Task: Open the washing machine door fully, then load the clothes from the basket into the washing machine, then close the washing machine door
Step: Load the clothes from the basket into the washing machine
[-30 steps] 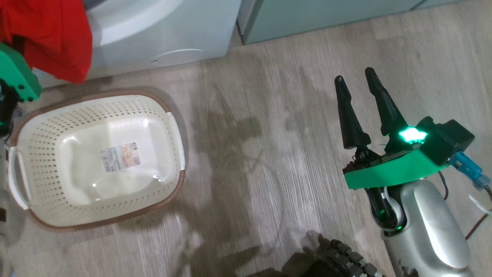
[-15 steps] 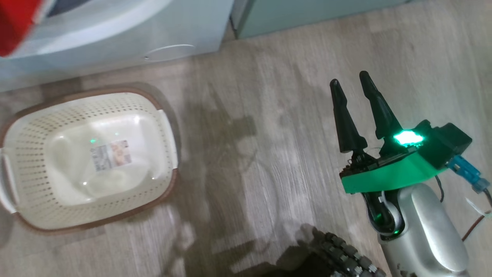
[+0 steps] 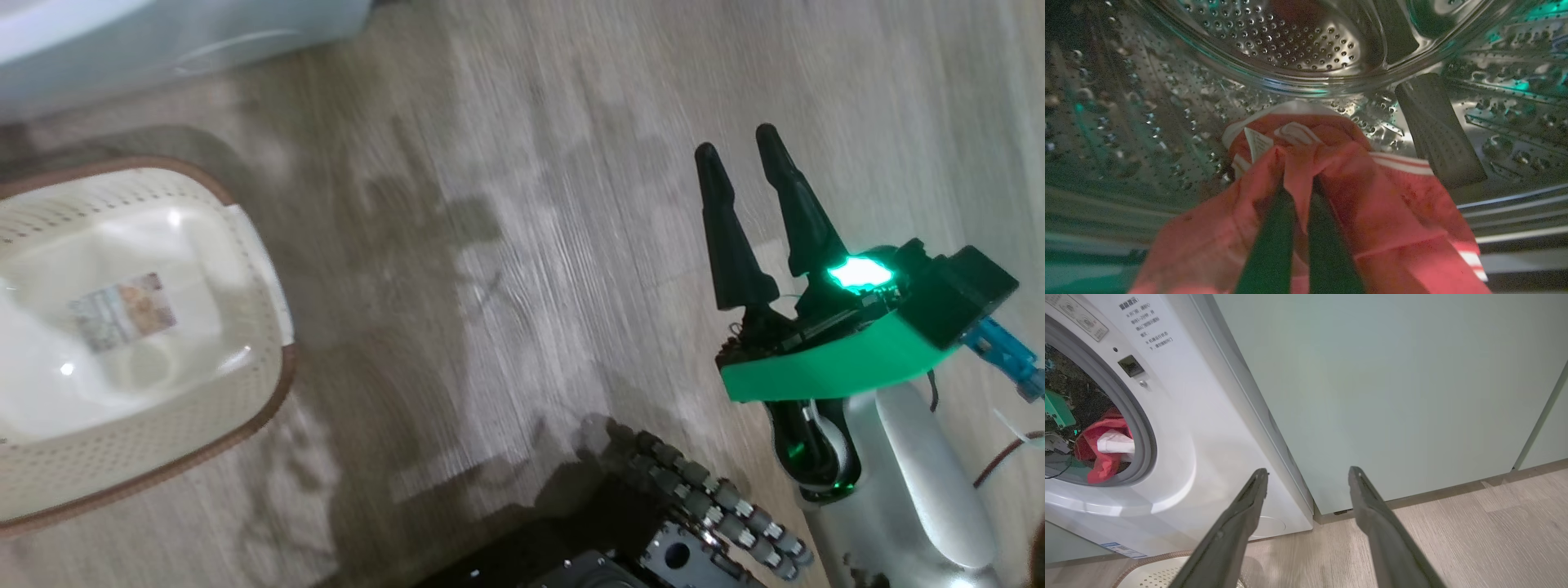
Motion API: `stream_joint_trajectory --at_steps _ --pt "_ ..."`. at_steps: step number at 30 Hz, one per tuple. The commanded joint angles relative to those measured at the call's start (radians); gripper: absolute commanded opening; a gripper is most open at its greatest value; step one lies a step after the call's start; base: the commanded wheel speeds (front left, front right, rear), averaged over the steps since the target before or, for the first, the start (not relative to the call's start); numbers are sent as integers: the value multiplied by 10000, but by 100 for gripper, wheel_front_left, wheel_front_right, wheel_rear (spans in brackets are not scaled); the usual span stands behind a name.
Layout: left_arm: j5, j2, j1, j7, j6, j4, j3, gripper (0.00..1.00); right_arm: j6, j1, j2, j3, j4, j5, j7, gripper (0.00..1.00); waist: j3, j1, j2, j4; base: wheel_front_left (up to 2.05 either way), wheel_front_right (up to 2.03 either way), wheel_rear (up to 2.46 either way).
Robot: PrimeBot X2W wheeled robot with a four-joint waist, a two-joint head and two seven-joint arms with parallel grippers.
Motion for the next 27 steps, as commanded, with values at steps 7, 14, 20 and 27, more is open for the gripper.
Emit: stream_joint_trajectory --at_steps 7,14,20,27 --pt "62 659 -1392 -1320 271 -201 509 0 0 -78 -24 514 -547 285 -64 100 937 -1 0 -731 0 0 0" --pt "280 792 -2305 -2809 258 -194 579 0 0 -80 -24 676 -698 435 -64 100 1331 -1 0 -1100 0 0 0" --pt "502 869 -3252 -4250 -165 423 386 0 0 -109 -24 823 -797 548 -64 100 1632 -1 0 -1255 0 0 0" --pt "776 1051 -3061 -4926 -537 1450 -6 0 0 -135 -24 819 -840 573 -64 100 1753 -1 0 -1162 0 0 0"
